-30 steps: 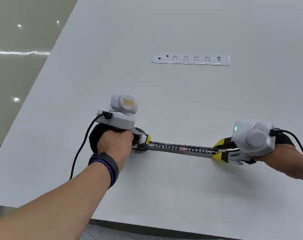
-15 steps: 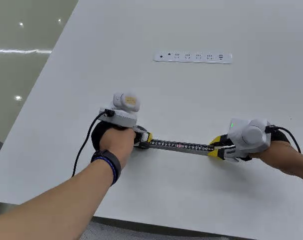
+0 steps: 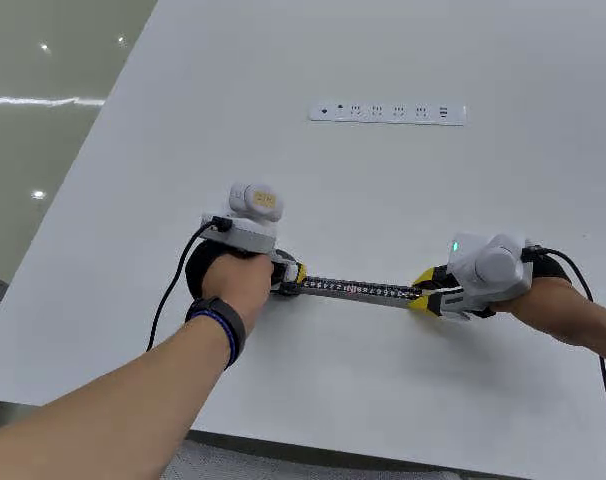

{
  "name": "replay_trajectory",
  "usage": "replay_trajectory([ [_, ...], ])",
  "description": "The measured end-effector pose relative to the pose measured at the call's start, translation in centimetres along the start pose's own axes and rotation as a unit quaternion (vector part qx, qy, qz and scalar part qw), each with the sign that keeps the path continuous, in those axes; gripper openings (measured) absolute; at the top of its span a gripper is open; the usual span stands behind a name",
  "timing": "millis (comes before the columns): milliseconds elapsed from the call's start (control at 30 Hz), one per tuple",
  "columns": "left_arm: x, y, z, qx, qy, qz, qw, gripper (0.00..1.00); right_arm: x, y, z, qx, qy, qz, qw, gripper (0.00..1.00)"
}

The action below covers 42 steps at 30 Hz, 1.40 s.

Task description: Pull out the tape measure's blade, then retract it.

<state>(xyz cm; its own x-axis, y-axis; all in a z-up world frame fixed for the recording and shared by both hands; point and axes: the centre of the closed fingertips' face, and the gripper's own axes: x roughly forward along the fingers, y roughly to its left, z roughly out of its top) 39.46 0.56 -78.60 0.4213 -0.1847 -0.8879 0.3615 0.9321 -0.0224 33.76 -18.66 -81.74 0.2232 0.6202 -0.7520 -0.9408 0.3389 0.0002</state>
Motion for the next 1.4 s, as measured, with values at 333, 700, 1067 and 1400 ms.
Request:
replay_trajectory([
  [333, -0.1, 0.0, 0.0, 0.004, 0.001, 0.004, 1.0000, 0.57, 0.5, 0.2, 0.8, -0.001, -0.004, 0.003, 1.0000, 0.15],
  [700, 0.0, 0.2, 0.2, 0.011, 0.000, 0.008, 0.9999, 0.57, 1.1, 0.2, 1.4, 0.000, -0.008, 0.006, 1.0000, 0.15],
  [1067, 0.0, 0.2, 0.1, 0.013, 0.000, 0.009, 0.9999, 0.57, 1.6, 0.4, 1.7, 0.001, -0.009, 0.007, 0.9999, 0.15],
  [1400, 0.3, 0.2, 0.2, 0.014, 0.000, 0.010, 0.9999, 0.57, 2.0, 0.5, 2.3, -0.001, -0.012, 0.011, 0.9999, 0.15],
])
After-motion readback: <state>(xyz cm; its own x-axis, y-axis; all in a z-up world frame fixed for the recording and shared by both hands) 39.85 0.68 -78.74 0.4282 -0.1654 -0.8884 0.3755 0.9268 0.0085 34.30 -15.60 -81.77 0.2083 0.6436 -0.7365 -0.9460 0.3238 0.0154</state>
